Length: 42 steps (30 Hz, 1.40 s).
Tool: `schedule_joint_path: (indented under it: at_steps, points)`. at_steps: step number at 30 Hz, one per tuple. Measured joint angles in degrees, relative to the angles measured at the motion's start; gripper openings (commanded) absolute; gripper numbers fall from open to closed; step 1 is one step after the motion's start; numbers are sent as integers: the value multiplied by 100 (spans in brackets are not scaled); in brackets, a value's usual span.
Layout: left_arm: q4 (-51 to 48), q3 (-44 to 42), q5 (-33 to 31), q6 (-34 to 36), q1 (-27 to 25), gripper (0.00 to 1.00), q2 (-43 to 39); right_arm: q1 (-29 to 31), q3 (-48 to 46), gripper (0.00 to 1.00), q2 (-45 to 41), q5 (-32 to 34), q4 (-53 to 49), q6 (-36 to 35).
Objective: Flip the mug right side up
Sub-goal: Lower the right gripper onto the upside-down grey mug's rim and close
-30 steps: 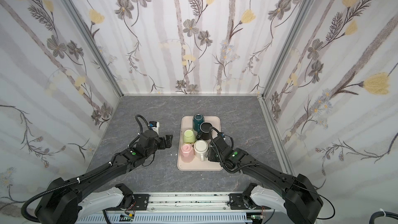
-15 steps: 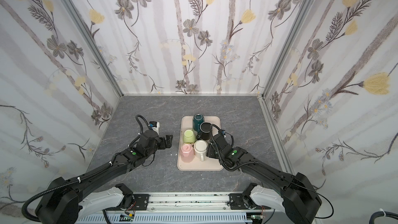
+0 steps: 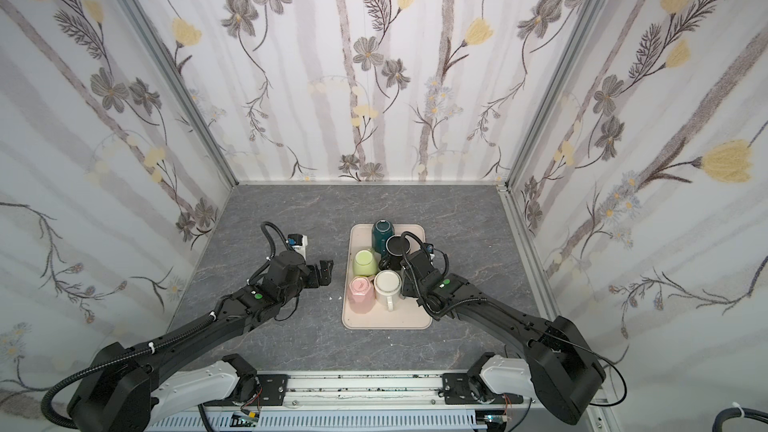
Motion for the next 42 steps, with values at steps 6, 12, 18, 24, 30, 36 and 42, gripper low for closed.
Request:
schedule_joint_path:
  at_steps: [6, 12, 18, 24, 30, 36, 42]
  points:
    - [0, 0, 2, 0, 2, 100, 15, -28, -15, 58, 0, 105, -168, -44]
    - [2, -11, 7, 0, 2, 100, 17, -48, -26, 50, -50, 229, -376, -105]
    - [4, -24, 22, -2, 2, 100, 17, -52, 17, 45, 11, 229, -422, -166]
    - [4, -39, 50, -22, 0, 100, 17, -52, 144, 42, 122, 227, -507, -197]
    - [13, -63, 70, -52, 0, 100, 33, -52, 389, 36, 295, 273, -647, -348]
    - [31, -68, 107, -96, 2, 100, 68, -103, 503, 32, 433, 317, -750, -511]
    - [79, -68, 155, -129, 0, 100, 151, -210, 557, 31, 518, 315, -831, -671]
